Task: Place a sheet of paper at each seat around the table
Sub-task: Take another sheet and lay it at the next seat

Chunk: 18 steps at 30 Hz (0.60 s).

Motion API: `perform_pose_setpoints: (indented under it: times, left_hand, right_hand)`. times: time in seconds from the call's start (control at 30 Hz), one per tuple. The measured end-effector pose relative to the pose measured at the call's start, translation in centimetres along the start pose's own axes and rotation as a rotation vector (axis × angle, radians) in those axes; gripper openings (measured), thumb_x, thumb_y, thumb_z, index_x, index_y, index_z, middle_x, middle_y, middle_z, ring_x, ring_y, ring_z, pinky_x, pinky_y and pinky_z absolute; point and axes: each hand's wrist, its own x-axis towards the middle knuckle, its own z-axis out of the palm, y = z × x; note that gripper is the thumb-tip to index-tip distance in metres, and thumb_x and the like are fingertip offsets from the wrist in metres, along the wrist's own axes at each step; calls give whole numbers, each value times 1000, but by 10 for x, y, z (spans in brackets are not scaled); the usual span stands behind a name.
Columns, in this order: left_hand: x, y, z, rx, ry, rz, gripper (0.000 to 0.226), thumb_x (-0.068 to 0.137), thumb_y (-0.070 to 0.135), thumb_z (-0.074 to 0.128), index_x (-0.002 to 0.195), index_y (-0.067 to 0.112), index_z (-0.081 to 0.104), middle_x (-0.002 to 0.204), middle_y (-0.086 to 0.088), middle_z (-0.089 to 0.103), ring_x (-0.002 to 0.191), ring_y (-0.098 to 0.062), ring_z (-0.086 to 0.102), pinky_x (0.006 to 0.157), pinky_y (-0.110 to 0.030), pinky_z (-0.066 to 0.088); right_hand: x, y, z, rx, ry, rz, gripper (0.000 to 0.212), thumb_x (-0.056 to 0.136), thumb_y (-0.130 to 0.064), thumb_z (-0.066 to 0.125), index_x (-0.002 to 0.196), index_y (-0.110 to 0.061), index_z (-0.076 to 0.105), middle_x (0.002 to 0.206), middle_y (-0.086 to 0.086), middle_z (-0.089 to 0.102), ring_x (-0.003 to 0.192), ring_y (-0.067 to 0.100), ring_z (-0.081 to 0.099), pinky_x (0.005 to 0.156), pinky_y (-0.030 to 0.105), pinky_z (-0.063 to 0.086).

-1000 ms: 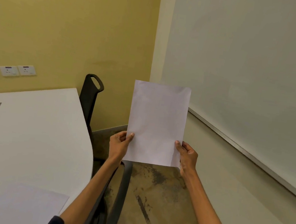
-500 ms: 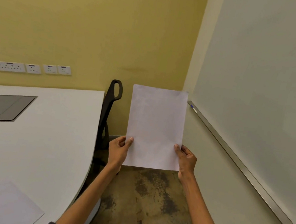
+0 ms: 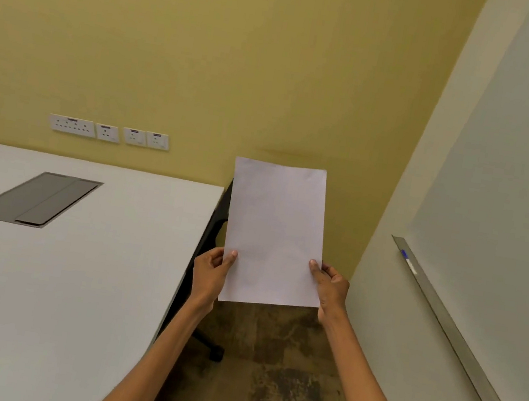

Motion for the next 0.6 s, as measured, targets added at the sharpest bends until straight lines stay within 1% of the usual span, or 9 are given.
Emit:
perform_pose_setpoints:
  times: [0.03,0.1,0.13,0.2,0.27,0.33,0.47,0.53,0.6]
  left_hand:
    - [16,0,4,2,17,-2,5,91,25,67,92,28,71,90,16,74,88,-2,71,69,-14,55]
    - [45,-4,8,13,64,-21,4,91,28,67,92,27,71,92,16,74,90,-6,71,76,-21,57]
    - [59,-7,9,20,89,-27,6,90,29,67,93,25,71,96,14,74,92,-9,71,81,-26,58]
    - [88,-11,11,31,138,-41,15,90,30,67,98,19,71,104,5,72,98,-16,69,87,-33,57]
    - [113,-16,14,39,203,-58,25,90,31,67,106,11,70,109,-2,71,99,-20,68,88,-36,57]
    - [139,-22,17,41,278,-63,25,91,30,66,106,11,70,107,0,70,97,-19,68,86,-33,57]
    - [191,-34,26,56,395,-39,11,91,29,66,95,19,69,98,7,70,89,-12,67,70,-17,53]
    - [215,-39,32,50,455,-34,13,91,29,66,95,17,69,97,5,70,87,-13,67,69,-17,52]
    - [240,-43,38,46,517,-36,19,91,28,66,99,11,69,100,-1,70,88,-17,67,73,-22,53]
  right_hand:
    - [19,-2,9,-7,-13,-6,12,84,-13,74,95,-8,71,97,8,72,89,22,68,85,34,57]
    - [51,-3,26,-31,-37,-15,19,84,-12,74,101,-4,70,99,9,71,91,21,67,87,34,56]
    - [67,-3,34,-31,-50,-8,19,84,-12,74,101,-4,70,98,8,72,90,21,67,86,34,57]
    - [98,-2,51,-29,-83,9,16,84,-13,74,97,-5,70,93,5,72,86,19,68,78,30,59]
    - [127,-2,68,-33,-126,20,8,84,-13,74,90,-10,70,90,4,72,82,18,69,68,24,61]
    - [159,3,86,-51,-173,35,6,84,-13,74,88,-12,70,91,5,72,81,18,69,67,23,61]
    - [231,11,122,-78,-276,63,10,84,-14,74,91,-10,69,97,10,71,85,23,68,78,35,60]
    - [265,15,141,-96,-333,70,11,84,-15,75,91,-10,69,96,9,71,83,22,68,76,35,60]
    - [298,14,159,-113,-400,68,10,83,-17,76,88,-11,69,91,6,72,78,20,68,68,29,60]
